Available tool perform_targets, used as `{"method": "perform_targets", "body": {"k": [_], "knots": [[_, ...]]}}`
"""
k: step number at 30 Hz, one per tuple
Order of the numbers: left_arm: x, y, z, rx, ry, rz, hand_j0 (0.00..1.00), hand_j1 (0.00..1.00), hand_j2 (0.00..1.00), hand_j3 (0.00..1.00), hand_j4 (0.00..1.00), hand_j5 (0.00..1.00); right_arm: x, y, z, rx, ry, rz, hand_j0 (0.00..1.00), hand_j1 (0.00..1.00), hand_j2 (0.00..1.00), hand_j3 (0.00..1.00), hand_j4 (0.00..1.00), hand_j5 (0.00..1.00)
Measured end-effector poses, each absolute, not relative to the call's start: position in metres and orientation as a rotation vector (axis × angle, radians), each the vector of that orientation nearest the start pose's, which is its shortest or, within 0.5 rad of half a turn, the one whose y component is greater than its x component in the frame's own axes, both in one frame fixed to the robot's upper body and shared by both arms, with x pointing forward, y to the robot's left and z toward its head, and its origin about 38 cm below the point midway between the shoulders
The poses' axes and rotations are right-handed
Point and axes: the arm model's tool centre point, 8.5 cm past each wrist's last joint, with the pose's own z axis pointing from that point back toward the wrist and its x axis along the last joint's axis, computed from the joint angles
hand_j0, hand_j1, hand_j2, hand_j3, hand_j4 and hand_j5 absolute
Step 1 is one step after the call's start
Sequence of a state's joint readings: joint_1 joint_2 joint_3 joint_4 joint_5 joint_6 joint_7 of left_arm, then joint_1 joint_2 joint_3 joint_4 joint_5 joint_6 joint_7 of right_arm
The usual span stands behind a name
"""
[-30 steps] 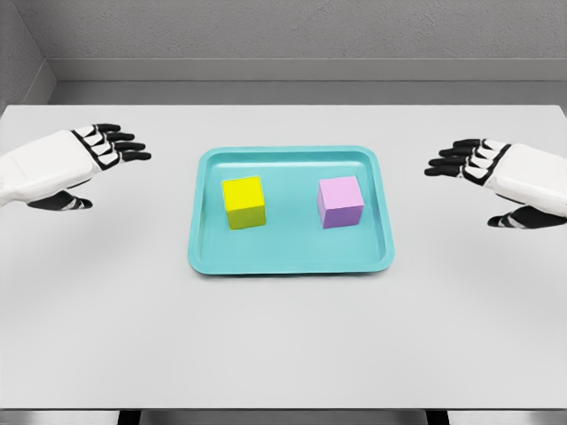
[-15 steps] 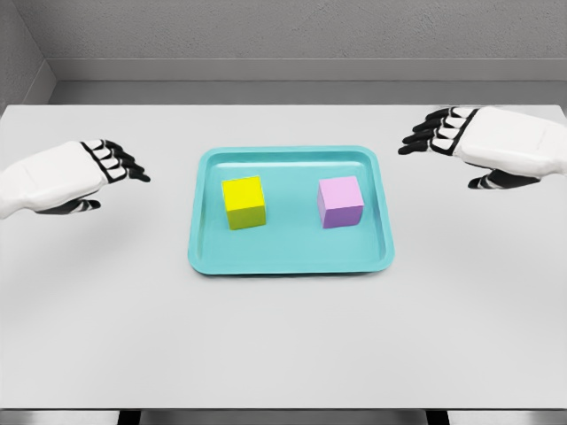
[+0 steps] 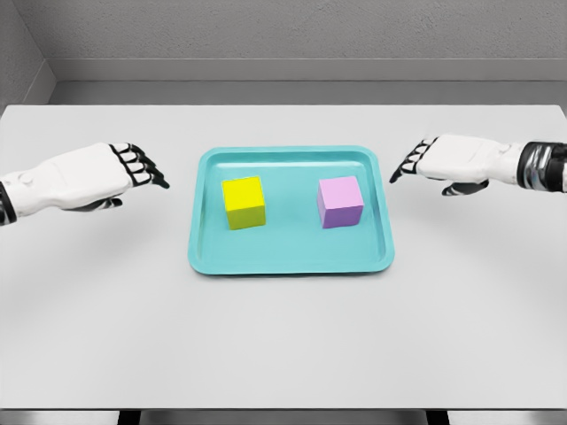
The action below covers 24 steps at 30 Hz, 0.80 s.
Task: Push two cubes
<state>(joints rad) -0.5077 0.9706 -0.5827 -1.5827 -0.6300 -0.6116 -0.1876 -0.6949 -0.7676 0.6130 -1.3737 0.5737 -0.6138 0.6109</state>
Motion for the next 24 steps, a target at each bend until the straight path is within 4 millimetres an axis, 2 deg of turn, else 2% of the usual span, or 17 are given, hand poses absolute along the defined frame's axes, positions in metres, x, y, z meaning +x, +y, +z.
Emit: {"method": "perform_targets", "body": {"k": [1,2,6,16,24], "knots": [[0.398,0.326,0.215,-0.851,1.942,2.854,0.80,0.80,0.80,0.80,0.80,0.80,0.455,-0.303,0.200,-0.503,-1.182,2.238,0.72,0.72,0.72,0.72,0.72,0.72],[0.398,0.326,0.213,-0.843,1.928,2.868,0.80,0.80,0.80,0.80,0.80,0.80,0.456,-0.302,0.196,-0.501,-1.172,2.241,0.67,0.67,0.67,0.67,0.67,0.67],[0.399,0.327,0.209,-0.828,1.841,2.933,0.80,0.80,0.80,0.80,0.80,0.80,0.459,-0.299,0.189,-0.501,-1.152,2.248,0.60,0.60,0.60,0.60,0.60,0.60],[0.400,0.326,0.209,-0.812,1.740,3.001,0.80,0.80,0.80,0.80,0.80,0.80,0.461,-0.295,0.194,-0.514,-1.167,2.252,0.61,0.61,0.61,0.61,0.61,0.61],[0.402,0.323,0.212,-0.816,1.743,2.988,0.80,0.80,0.80,0.80,0.80,0.80,0.460,-0.272,0.196,-0.501,-1.229,2.270,0.62,0.62,0.62,0.62,0.62,0.62]]}}
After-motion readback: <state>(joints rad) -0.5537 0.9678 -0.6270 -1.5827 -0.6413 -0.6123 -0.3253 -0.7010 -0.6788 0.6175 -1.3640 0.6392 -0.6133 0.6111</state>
